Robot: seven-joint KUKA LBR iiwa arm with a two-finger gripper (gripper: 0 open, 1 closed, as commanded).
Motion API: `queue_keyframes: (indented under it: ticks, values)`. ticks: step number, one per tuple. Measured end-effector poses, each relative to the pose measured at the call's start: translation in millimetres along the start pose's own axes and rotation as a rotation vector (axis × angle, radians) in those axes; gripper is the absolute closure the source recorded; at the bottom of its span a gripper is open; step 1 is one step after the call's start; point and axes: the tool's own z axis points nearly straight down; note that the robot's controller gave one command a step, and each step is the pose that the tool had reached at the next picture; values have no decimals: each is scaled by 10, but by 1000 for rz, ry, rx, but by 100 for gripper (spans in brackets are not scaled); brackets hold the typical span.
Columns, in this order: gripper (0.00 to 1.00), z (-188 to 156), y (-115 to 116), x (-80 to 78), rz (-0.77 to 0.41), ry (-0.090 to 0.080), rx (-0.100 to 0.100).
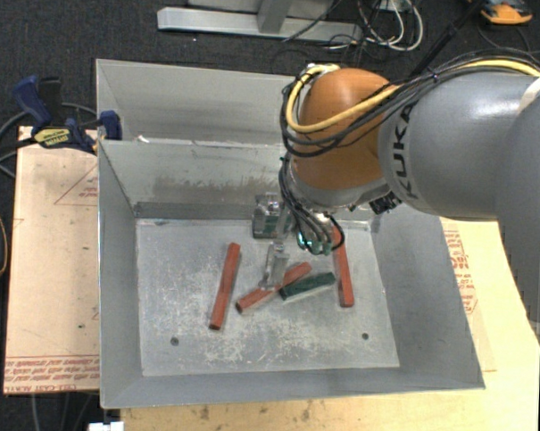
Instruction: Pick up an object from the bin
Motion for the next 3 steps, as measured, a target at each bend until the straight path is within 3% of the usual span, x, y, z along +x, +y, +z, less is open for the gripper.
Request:
queue_keyframes:
  ticks: [1,2,3]
  values:
    - [0,1069,-229,120,-177,0,1]
    - [100,1024,-220,98,-177,-8,0]
    - [100,-437,-89,-62,-768,-14,4]
